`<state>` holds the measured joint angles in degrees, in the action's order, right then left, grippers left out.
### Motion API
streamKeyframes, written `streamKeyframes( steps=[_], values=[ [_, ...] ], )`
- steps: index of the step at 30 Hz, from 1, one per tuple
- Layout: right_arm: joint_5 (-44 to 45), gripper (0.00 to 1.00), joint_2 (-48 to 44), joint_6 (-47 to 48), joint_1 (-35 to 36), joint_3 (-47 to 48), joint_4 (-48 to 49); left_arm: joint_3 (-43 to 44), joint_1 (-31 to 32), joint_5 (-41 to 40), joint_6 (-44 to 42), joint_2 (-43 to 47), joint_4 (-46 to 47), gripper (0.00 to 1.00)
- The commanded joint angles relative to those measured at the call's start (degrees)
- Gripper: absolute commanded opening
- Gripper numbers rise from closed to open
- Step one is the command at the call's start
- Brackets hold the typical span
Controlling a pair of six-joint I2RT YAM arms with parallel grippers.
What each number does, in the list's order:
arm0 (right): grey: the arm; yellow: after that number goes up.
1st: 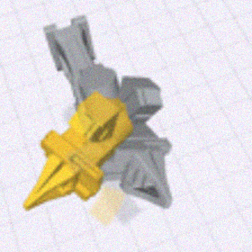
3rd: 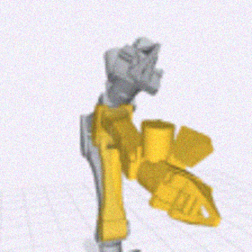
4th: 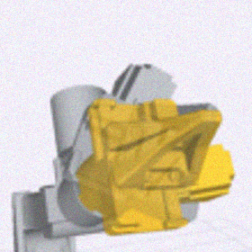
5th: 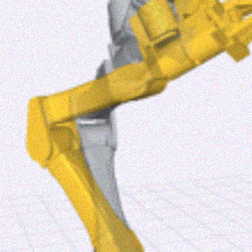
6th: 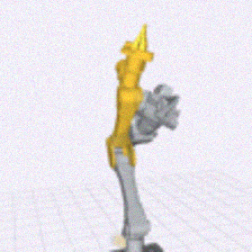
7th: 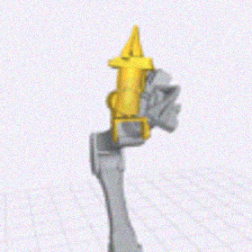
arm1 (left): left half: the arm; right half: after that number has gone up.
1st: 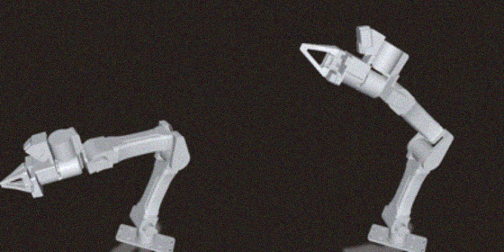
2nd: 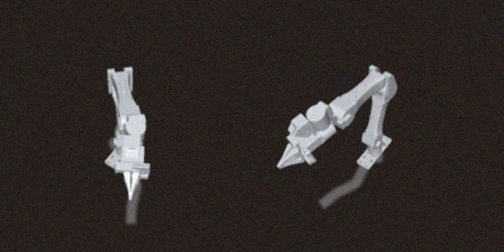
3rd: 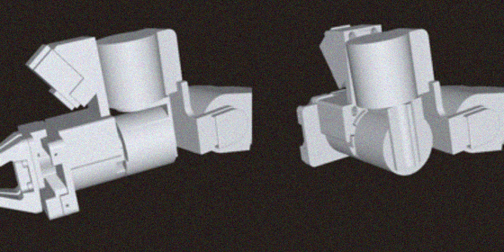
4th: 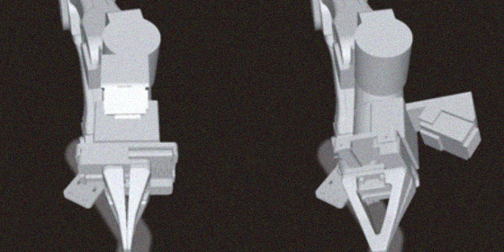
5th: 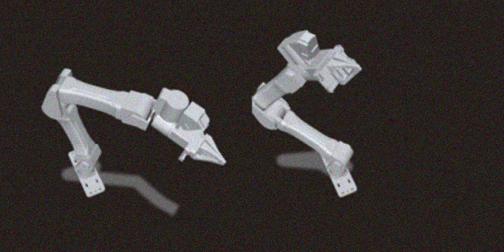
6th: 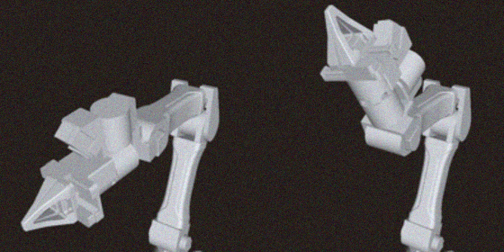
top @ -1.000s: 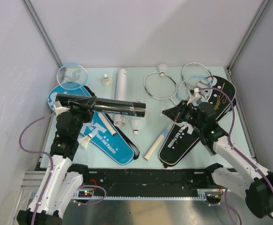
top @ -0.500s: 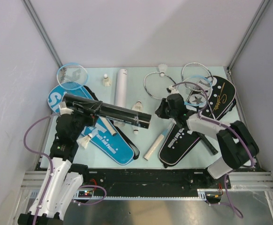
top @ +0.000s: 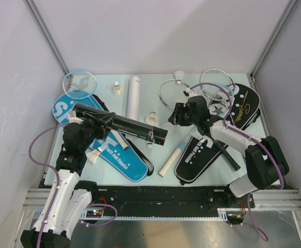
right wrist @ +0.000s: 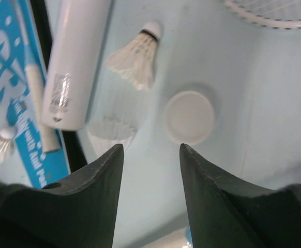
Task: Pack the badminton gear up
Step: Place the lid at the center of the board, then pick up the shuttlecock at the center of the board.
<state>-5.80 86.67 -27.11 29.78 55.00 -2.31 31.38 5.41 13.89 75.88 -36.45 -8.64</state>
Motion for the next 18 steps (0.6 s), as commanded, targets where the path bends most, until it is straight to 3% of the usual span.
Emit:
streamKeyframes(
  steps=[1, 6, 13, 18],
  values=[
    [-14.74, 0.55, 0.88, 4.06, -0.89, 2.53, 5.86, 5.23, -1.49, 1.45, -2.07, 0.00, 3.02, 0.39],
    [-10.82, 0.56, 6.74, 6.84, -0.28, 5.57, 9.90, 6.79, -2.64, -1.33, -2.10, -0.29, 2.99, 0.39],
    [-0.67, 0.59, 14.30, 21.77, 4.99, 7.14, 18.22, 9.11, -7.80, -3.24, 0.38, -2.40, 2.87, 0.38],
    [1.15, 0.60, 18.63, 22.33, 6.02, 8.92, 22.36, 10.06, -11.14, -4.60, 3.44, -4.47, 2.97, 0.38]
  ],
)
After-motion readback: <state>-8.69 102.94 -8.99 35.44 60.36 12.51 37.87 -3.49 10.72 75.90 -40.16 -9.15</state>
